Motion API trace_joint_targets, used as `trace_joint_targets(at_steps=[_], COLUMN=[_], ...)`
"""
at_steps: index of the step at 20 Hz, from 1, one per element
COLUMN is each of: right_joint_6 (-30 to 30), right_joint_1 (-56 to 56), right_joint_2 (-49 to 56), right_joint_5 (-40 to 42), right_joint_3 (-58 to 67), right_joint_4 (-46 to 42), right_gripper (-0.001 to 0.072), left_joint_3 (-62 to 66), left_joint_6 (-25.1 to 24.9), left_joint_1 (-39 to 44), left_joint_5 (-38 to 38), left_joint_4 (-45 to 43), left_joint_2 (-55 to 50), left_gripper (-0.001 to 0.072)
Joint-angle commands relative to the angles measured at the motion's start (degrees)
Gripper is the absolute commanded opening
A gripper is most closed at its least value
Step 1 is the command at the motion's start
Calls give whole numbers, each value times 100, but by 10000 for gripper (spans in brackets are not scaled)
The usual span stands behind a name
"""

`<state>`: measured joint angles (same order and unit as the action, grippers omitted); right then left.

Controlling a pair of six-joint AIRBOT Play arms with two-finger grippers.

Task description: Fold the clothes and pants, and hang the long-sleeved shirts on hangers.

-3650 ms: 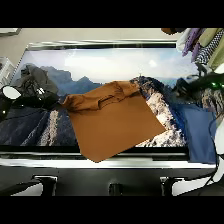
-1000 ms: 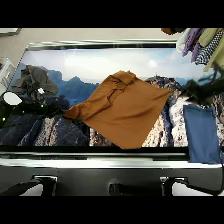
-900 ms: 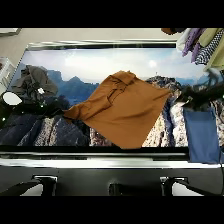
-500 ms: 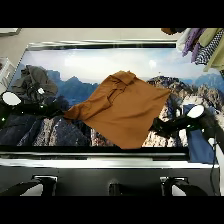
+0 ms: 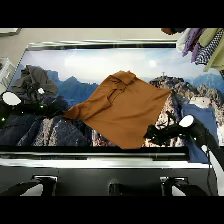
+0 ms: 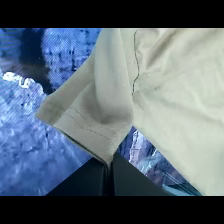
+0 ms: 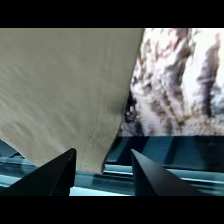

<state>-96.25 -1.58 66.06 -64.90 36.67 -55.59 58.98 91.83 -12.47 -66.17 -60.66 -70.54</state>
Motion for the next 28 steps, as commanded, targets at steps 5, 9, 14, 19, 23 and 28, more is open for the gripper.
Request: trace_joint_targets(at_steps=[5, 9, 14, 19, 23, 28], right_joint_6=[575, 581, 562, 562, 564, 879], right_joint_1=[13, 13, 942, 914, 273, -450], right_joint_2=[-4, 46, 238, -94, -546, -1108], right_joint_5=[761, 798, 1069, 1005, 439, -616], right_joint_3=[-776, -776, -765, 92, 2253, 5348], right_joint_4=[1292, 1298, 1314, 1187, 791, 358], right_gripper=[414, 405, 102, 28, 28, 28], left_joint_3=[-2, -2, -9, 70, 1290, 3773], left_joint_6=[-37, -37, -37, -39, -44, 35], left_joint_1=[-7, -4, 37, 28, -109, -380], left_joint_5=[13, 15, 0, -66, 20, 109], left_joint_4=[0, 0, 0, 142, 433, 444], left_joint_2=[2, -7, -7, 188, 599, 1513], left_gripper=[22, 22, 22, 21, 21, 21])
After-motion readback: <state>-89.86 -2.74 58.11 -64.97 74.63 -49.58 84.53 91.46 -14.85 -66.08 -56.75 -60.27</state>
